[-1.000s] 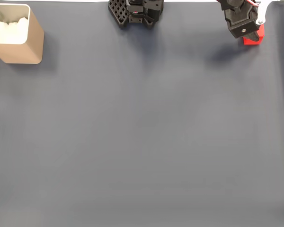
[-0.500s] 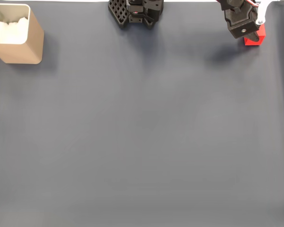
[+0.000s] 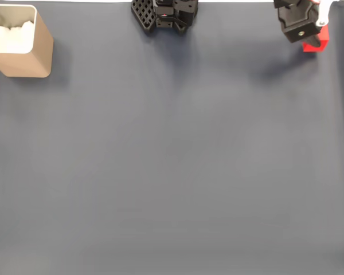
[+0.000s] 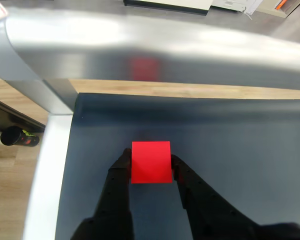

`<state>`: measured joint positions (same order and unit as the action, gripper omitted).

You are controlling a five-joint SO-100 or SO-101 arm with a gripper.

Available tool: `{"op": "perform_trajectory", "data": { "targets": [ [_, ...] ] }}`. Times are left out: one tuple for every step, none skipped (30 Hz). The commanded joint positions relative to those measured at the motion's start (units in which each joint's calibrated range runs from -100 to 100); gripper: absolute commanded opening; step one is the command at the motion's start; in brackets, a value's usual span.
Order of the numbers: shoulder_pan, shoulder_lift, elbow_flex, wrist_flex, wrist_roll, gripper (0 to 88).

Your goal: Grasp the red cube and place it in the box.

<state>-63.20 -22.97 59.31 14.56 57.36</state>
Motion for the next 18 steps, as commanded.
{"op": "perform_trajectory", "data": {
  "targets": [
    [3.19,-5.54,-7.31,6.83,-1.17,0.7],
    [3.97,-6.49,-8.67,8.8,-1.42,0.7],
    [4.9,-7.36,-9.95,10.52,-1.56,0.6],
    [5.96,-8.23,-11.5,12.65,-1.66,0.6],
    [6.95,-9.09,-12.69,14.46,-1.71,0.6],
    [8.02,-9.87,-13.78,15.93,-1.81,0.6],
    [9.23,-10.65,-14.7,17.16,-1.81,0.6],
    [10.65,-11.43,-15.52,18.15,-1.76,0.6],
    [12.14,-12.13,-16.16,19.05,-1.71,0.6],
    [13.56,-12.82,-16.79,20.11,-1.71,0.6],
    [15.26,-13.51,-17.43,21.51,-1.71,0.6],
    [16.83,-14.21,-17.8,22.65,-1.76,0.6],
    [18.46,-14.9,-17.98,23.39,-1.76,0.6],
    [20.38,-15.68,-18.07,24.21,-1.81,0.6],
    [22.08,-16.37,-18.16,25.03,-1.81,0.6],
    [23.86,-16.89,-18.25,25.77,-1.81,0.6],
    [25.78,-17.5,-18.44,26.59,-1.86,0.6],
    [27.41,-18.02,-18.71,27.49,-1.9,0.5]
  ]
}}
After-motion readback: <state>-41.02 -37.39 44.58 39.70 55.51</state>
